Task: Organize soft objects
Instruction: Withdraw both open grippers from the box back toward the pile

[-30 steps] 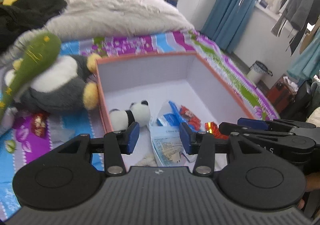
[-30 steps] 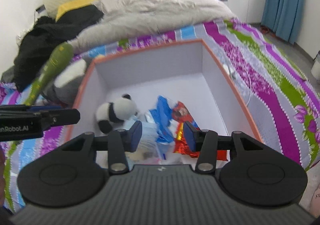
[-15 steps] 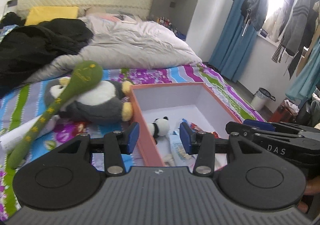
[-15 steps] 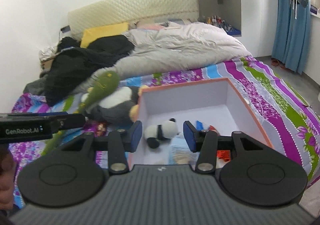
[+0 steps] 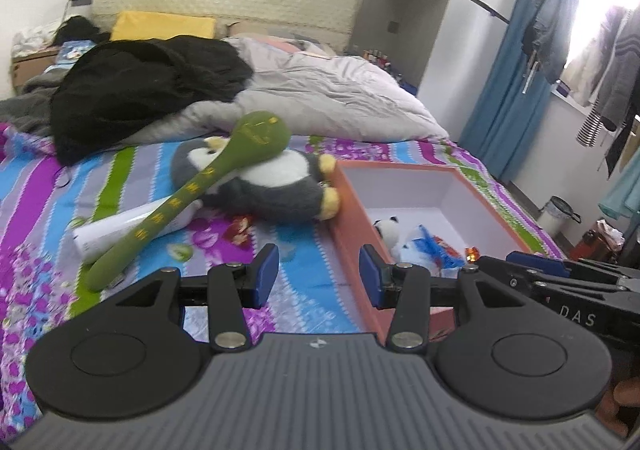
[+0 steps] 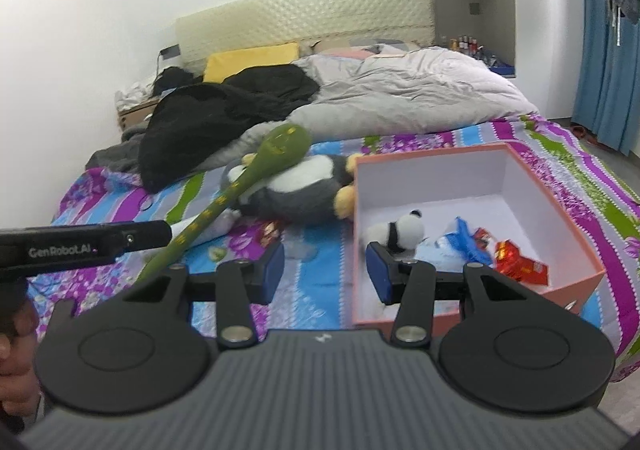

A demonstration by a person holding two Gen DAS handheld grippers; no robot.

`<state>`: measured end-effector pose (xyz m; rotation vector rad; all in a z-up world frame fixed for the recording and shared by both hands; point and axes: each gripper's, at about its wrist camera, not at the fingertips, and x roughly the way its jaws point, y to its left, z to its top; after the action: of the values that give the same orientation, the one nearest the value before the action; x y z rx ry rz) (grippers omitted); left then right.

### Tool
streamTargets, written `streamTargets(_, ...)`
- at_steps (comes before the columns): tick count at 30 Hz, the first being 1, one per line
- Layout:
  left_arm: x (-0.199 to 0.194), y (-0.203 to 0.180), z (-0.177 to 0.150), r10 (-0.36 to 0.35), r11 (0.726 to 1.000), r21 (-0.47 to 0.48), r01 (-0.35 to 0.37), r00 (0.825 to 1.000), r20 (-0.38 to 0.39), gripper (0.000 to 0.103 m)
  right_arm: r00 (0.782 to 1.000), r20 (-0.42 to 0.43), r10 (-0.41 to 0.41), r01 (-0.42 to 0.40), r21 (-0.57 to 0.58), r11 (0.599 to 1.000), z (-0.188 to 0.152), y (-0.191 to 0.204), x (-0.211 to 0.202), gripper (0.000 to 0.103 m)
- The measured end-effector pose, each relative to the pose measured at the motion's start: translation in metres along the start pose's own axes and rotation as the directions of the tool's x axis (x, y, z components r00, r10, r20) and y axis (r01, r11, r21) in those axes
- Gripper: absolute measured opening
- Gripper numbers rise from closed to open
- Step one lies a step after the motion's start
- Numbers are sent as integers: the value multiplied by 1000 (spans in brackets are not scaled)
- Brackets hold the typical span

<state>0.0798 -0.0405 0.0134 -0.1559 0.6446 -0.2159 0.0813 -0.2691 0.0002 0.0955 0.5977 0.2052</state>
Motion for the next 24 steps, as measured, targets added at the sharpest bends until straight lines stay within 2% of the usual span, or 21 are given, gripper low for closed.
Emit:
streamTargets(16,-28,35,-51,104,993,-59,-105,994,-13,51,994,-43,101,-103,-46,994,-48,51,-8,48)
streamTargets(24,-29,48,-73,126,987,-95,-130,991,-48,51,991,-68,115,-118,-50,992,-66,64,-7,48)
